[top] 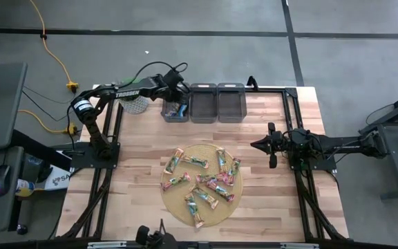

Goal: Pick and place Granola Bars by type
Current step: Put the blue granola bar into the left black bin, then put the yellow granola bar into the middle black bin

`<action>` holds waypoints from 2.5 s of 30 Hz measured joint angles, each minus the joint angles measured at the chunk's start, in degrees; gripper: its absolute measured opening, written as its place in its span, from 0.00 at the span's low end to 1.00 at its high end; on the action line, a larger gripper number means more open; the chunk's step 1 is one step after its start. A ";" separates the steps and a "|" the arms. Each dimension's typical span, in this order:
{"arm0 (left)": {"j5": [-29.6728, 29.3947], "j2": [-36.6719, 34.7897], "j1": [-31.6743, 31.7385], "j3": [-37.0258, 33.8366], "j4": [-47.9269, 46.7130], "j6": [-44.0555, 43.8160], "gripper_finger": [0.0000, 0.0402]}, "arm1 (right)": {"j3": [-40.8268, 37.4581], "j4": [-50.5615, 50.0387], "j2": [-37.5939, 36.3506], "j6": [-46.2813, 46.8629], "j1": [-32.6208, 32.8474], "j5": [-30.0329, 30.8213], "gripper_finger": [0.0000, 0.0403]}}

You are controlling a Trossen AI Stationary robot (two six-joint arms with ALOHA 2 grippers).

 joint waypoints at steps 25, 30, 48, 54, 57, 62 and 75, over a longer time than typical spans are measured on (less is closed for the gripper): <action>12.71 -2.86 -0.87 0.04 12.16 7.18 0.49 | 0.01 0.00 0.01 0.01 0.00 0.01 0.00; 17.29 -9.21 -2.08 0.09 11.83 12.88 0.49 | 0.00 0.00 0.00 0.00 0.02 0.00 0.00; 18.49 -43.33 -8.73 -14.73 7.00 16.76 0.49 | 0.00 0.00 0.02 0.00 0.00 0.00 0.00; 17.86 -57.10 -15.83 -27.67 13.40 12.24 0.49 | 0.01 0.00 0.01 0.01 0.02 0.00 0.00; 14.88 -61.28 -20.06 -32.53 13.21 11.92 0.49 | 0.00 0.00 0.01 0.02 0.02 0.00 0.00; 11.39 -64.52 -27.16 -39.29 13.69 7.88 0.49 | 0.00 -0.01 0.02 0.01 0.01 0.02 0.00; -10.56 -60.80 -44.71 -44.41 16.51 -17.67 0.49 | 0.01 0.00 0.02 0.02 0.00 0.01 0.00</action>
